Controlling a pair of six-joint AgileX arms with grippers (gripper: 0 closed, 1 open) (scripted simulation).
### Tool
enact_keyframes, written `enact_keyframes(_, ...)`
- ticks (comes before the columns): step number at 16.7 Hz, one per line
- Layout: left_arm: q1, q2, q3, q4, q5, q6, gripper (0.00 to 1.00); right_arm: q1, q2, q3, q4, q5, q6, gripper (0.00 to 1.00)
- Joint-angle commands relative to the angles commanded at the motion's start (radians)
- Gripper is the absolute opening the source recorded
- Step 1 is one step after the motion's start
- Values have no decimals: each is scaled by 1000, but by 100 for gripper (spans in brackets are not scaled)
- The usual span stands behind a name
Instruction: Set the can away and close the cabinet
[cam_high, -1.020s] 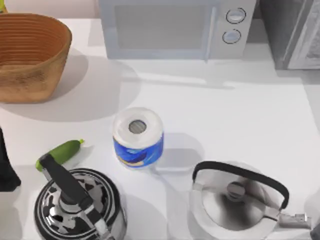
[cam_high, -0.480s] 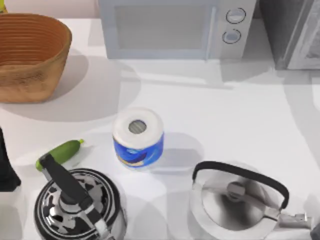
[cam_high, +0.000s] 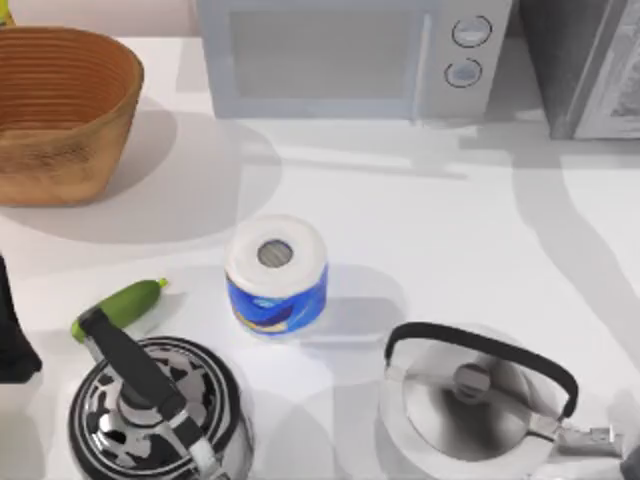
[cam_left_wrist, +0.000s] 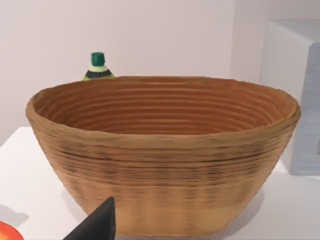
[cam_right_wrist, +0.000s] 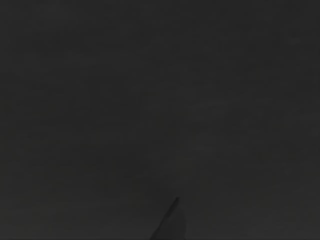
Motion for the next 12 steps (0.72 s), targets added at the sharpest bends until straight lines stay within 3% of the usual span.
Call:
enact_keyframes(3, 0, 0, 0, 0, 0, 0, 100, -26, -20, 12, -6, 17, -13, 100)
enact_keyframes(12, 0, 0, 0, 0, 0, 0, 100, -106, 128, 116, 38, -60, -11, 100)
